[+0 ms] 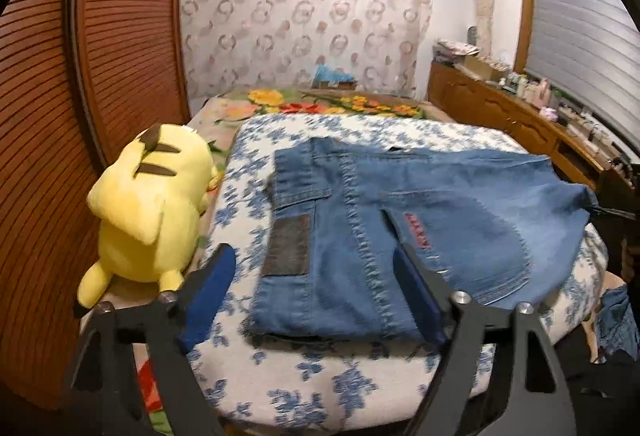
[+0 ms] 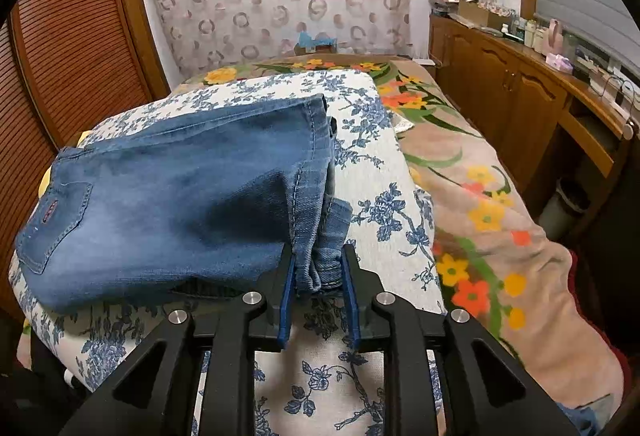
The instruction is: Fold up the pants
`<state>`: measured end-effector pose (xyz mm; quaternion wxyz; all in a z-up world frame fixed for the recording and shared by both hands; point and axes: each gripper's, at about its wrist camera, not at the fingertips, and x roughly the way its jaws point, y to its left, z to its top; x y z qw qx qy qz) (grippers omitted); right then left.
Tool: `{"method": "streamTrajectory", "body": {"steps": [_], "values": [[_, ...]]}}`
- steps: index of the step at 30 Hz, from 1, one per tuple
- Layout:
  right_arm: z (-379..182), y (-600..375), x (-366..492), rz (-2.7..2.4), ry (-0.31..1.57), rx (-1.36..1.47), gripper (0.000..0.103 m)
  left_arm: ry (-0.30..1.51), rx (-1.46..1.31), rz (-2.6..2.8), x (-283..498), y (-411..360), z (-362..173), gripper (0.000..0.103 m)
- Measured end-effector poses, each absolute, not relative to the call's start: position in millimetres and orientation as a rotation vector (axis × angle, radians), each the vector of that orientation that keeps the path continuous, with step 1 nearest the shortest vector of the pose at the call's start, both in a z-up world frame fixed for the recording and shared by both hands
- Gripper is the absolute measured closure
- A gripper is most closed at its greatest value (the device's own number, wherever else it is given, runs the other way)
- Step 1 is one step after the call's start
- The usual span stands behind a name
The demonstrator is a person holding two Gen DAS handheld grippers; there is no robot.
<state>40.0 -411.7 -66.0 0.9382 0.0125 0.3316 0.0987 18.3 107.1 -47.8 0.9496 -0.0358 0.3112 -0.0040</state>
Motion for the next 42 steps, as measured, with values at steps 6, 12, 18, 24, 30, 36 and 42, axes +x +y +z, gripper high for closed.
{"method": "streamTrajectory", "body": {"steps": [6,12,18,24,30,36,42], "values": [[-67,-411,32,0.212,0.664,0.040,0.069,0.663,-0.054,-0.071,33,79,-57,0.021],[-63,-406,24,0.221,0.653,0.023,0.066,0.673,-0.013,-0.148,49,41,-68,0.021],[-60,-406,22,0.225,0.636,0.015,0.065,0.694,0.031,-0.213,64,6,-77,0.021],[-58,-404,23,0.215,0.619,-0.001,0.062,0.722,0.035,-0.247,76,-11,-88,0.021],[-63,-402,24,0.205,0.621,-0.032,0.059,0.766,0.013,-0.258,79,-15,-103,0.021],[-60,-404,28,0.200,0.622,-0.048,0.059,0.768,0.037,-0.240,77,-20,-109,0.021],[-55,-405,30,0.207,0.609,-0.047,0.059,0.767,0.065,-0.223,76,-23,-112,0.019]]}}
